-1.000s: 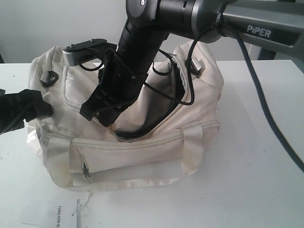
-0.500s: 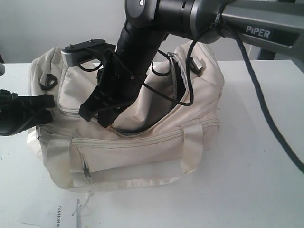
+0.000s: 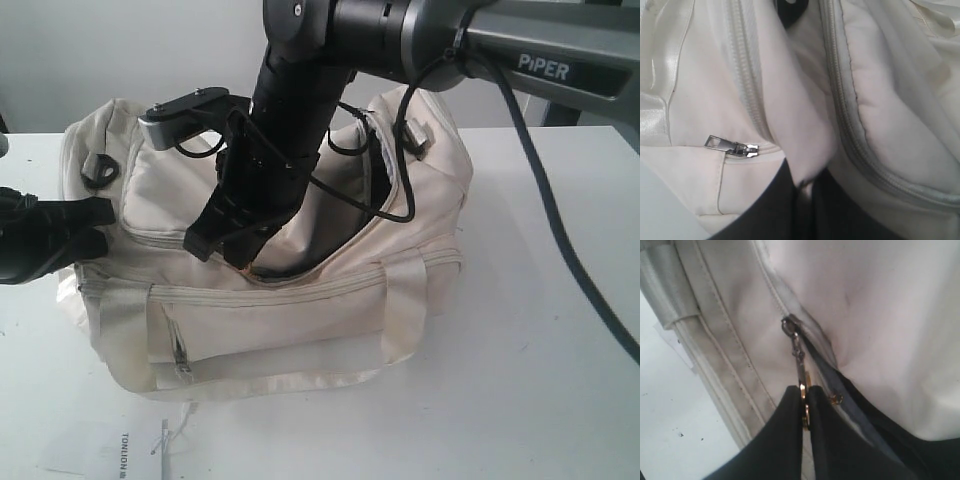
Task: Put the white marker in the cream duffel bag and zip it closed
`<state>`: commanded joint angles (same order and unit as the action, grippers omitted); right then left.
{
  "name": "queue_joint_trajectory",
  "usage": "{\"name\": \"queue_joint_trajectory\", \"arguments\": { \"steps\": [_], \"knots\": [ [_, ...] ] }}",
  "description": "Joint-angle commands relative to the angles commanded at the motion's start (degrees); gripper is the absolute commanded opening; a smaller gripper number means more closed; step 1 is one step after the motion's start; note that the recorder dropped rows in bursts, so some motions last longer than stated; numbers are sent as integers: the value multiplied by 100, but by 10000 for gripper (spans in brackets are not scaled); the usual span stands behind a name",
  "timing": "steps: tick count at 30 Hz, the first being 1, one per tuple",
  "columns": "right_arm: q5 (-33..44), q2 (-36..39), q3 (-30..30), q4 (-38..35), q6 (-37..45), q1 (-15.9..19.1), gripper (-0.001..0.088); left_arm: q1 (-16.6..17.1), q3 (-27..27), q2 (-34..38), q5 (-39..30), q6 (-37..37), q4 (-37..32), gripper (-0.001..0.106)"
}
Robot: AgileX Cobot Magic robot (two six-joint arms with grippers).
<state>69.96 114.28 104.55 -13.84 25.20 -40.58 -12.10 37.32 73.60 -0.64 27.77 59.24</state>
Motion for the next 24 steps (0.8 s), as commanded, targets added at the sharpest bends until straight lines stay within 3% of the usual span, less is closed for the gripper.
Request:
{"name": "queue_joint_trajectory", "arguments": {
  "steps": [24],
  "knots": [
    [0, -294, 0, 519, -345, 11, 0, 0, 0, 0, 95, 0, 0, 3]
  ]
}}
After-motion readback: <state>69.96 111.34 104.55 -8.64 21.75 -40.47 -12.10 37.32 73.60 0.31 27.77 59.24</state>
